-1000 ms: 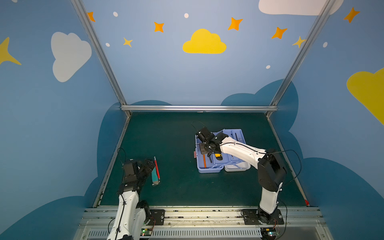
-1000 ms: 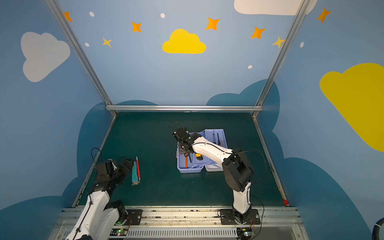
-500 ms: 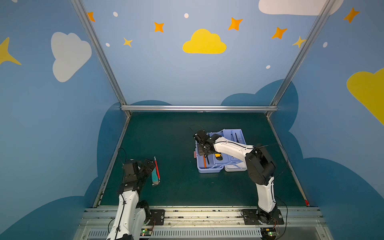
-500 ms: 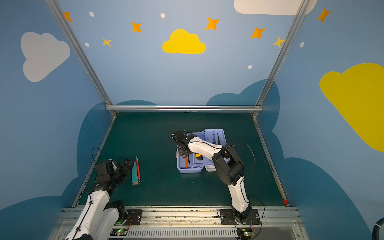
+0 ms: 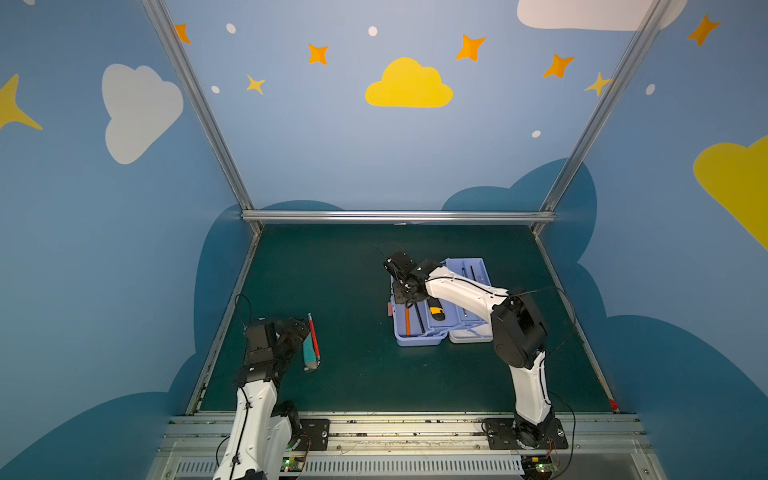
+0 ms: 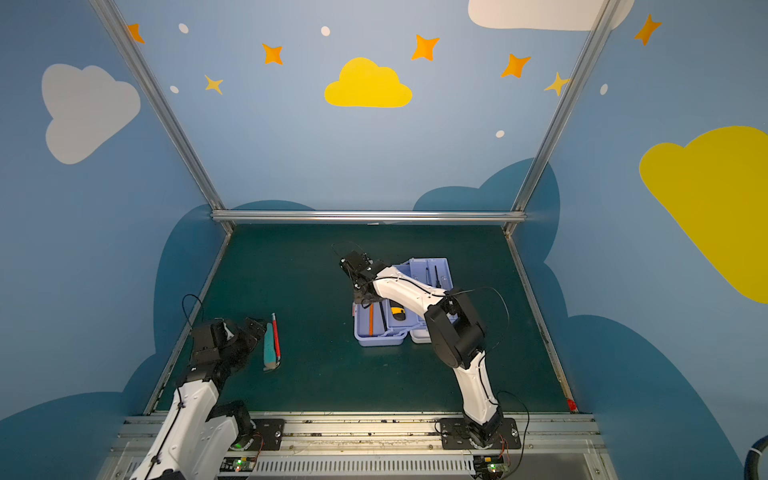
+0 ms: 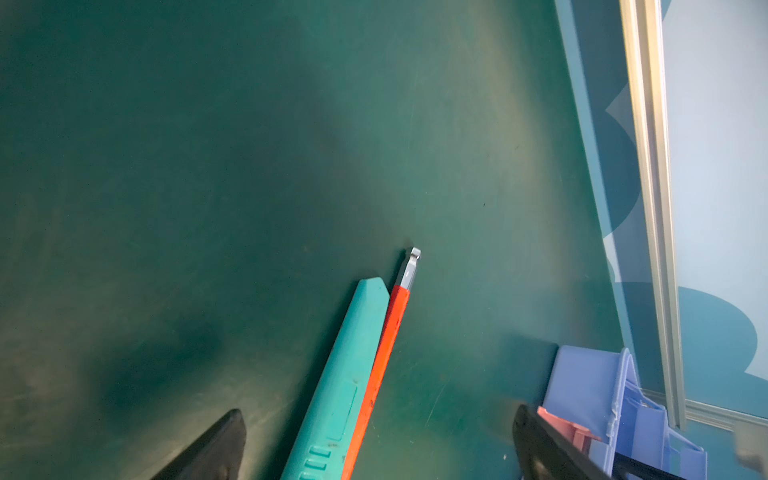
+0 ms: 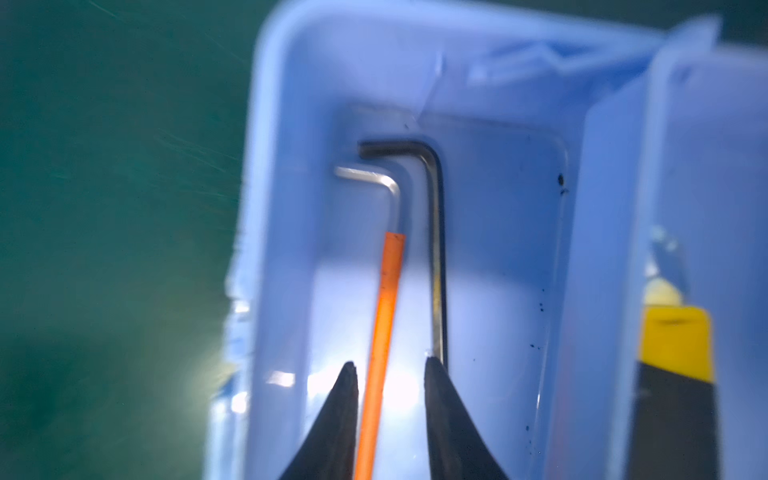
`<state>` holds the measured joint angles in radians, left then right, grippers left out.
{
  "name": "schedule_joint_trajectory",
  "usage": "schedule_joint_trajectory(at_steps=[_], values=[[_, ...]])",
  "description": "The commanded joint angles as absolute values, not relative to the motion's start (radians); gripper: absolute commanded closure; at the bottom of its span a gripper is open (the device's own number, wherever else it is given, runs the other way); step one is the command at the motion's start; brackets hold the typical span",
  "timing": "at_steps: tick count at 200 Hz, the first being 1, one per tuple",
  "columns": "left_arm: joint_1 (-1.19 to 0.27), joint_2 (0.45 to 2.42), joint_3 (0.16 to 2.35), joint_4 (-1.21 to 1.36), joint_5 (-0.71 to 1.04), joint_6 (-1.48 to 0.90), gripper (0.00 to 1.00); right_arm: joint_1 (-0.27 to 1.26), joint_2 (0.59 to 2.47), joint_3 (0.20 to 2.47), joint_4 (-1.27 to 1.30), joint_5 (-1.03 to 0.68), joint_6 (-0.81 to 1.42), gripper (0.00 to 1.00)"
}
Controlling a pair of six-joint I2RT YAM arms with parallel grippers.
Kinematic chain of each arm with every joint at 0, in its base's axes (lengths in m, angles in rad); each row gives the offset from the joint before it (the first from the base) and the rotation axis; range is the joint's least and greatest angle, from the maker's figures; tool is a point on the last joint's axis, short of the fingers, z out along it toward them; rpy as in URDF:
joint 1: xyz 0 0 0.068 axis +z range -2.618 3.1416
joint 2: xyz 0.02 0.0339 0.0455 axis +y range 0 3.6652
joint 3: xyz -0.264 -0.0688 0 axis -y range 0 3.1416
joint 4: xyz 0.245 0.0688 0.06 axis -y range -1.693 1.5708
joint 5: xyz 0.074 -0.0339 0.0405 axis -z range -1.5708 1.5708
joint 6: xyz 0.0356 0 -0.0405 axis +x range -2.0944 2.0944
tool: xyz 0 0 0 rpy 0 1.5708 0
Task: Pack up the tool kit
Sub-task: 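Lower the black hex key into the box tray and release it, then move the right gripper back toward the remaining teal knife and red hex key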
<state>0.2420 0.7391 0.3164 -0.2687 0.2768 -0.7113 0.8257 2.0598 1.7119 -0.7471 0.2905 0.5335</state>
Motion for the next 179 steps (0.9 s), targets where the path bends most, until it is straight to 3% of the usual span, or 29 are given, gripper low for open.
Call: schedule_joint_trajectory(at_steps=[1, 36, 70, 127, 150, 179], values=[[0.244, 0.727, 0.379, -0.334, 0.218, -0.702, 0.00, 0.855, 1.991, 1.766, -0.781, 0.211, 0.460, 0.71], [0.254, 0.732, 0.468, -0.435, 0.156, -0.704, 0.00, 0.948, 2.014, 1.799, -0.620, 0.000, 0.344, 0.71], [0.304, 0.729, 0.529, -0.506, 0.151, -0.712, 0.00, 1.028, 2.204, 1.942, -0.531, -0.205, 0.299, 0.65], [0.340, 0.805, 0.566, -0.518, 0.281, -0.714, 0.00, 1.098, 2.486, 2.301, -0.699, -0.189, 0.263, 0.59], [0.327, 0.845, 0.471, -0.416, 0.400, -0.775, 0.00, 1.068, 2.426, 2.246, -0.711, -0.129, 0.335, 0.59], [0.249, 0.853, 0.403, -0.370, 0.339, -0.809, 0.00, 1.010, 2.263, 2.041, -0.620, -0.134, 0.369, 0.58]])
